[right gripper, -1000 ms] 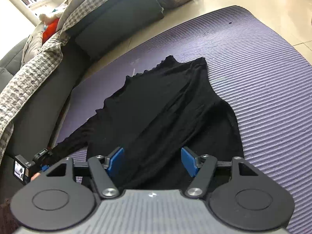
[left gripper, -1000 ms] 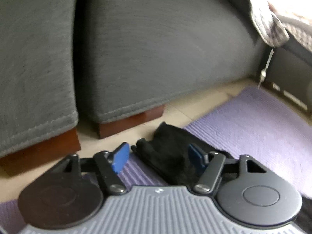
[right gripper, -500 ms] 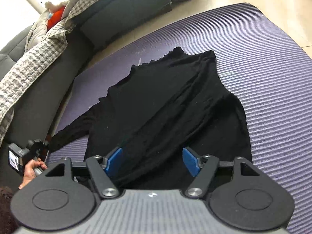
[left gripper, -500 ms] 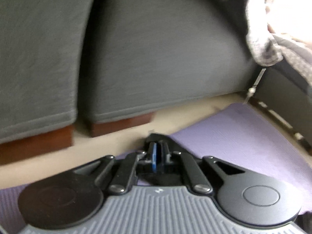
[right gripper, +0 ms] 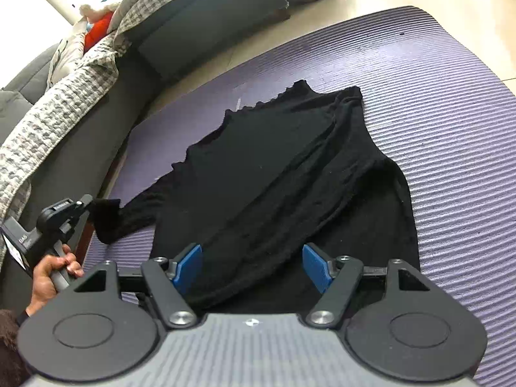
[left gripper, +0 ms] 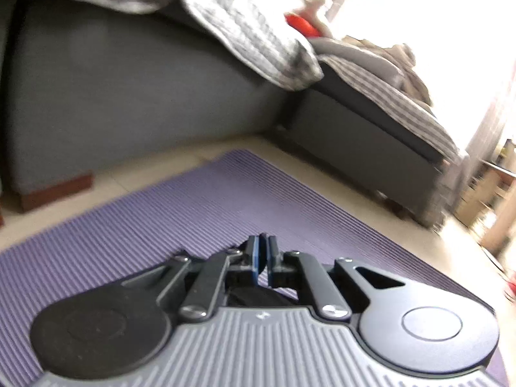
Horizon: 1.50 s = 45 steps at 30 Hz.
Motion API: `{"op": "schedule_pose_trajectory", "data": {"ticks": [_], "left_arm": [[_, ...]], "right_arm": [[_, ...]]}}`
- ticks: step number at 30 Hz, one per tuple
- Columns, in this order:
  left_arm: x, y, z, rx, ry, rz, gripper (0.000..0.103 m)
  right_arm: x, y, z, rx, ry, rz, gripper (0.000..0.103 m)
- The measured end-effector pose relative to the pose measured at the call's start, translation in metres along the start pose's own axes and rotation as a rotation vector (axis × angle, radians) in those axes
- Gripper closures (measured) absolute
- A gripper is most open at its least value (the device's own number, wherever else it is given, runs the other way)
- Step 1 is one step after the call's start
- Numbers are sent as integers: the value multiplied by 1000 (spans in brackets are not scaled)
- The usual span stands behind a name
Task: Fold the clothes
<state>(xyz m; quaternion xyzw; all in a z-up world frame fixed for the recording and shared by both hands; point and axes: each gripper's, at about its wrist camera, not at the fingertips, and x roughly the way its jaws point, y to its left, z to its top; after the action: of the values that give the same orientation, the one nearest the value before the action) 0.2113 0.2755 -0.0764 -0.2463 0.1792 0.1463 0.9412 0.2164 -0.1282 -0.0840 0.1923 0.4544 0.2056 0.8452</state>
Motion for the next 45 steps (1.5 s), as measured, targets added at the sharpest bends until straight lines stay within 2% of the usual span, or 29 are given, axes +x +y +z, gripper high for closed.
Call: {"op": "schedule_pose_trajectory", "data": {"ticks": [5,10,13,17,21,23,26,27,28,31,34,42,43,45], "left_arm": [[-5,-42,-12,68,90,-138,100],[-13,-79,-18,102,171,-257,99],[-20,-93,-21,103,218,-301,99],[-36,-109,-23,67,296,-361,99],[-52,-120,-26,56,329,-388,99],[-62,-127,-31,59,354,-400,99],[-75,-131,-36,77,378,-408,99],[-78,-131,-38,80,384,-410,99],[-81,-132,-39,78,390,-410,99],[-93,-132,-47,88,424,-419,99],[-104,-134,-56,129,448,-437,99],[-120,-139,-70,181,491,-484,99],[-122,-139,-72,183,506,-495,99],[-124,-139,-76,193,523,-502,99]], "right_arm": [[1,0,1,13,5,17,32],[5,-10,1,127,30,100,32],[9,-16,0,203,52,152,32],[9,-12,0,198,53,189,31],[11,-15,-2,268,71,246,31],[11,-11,-2,235,65,215,31],[5,12,-2,33,37,139,31],[6,15,-2,12,45,138,31],[8,14,-3,34,62,158,31],[18,-3,-5,210,123,234,31],[22,-19,-6,338,140,277,31],[44,-28,-20,519,215,361,31],[48,-29,-23,541,221,375,33],[53,-29,-27,569,219,396,48]]}}
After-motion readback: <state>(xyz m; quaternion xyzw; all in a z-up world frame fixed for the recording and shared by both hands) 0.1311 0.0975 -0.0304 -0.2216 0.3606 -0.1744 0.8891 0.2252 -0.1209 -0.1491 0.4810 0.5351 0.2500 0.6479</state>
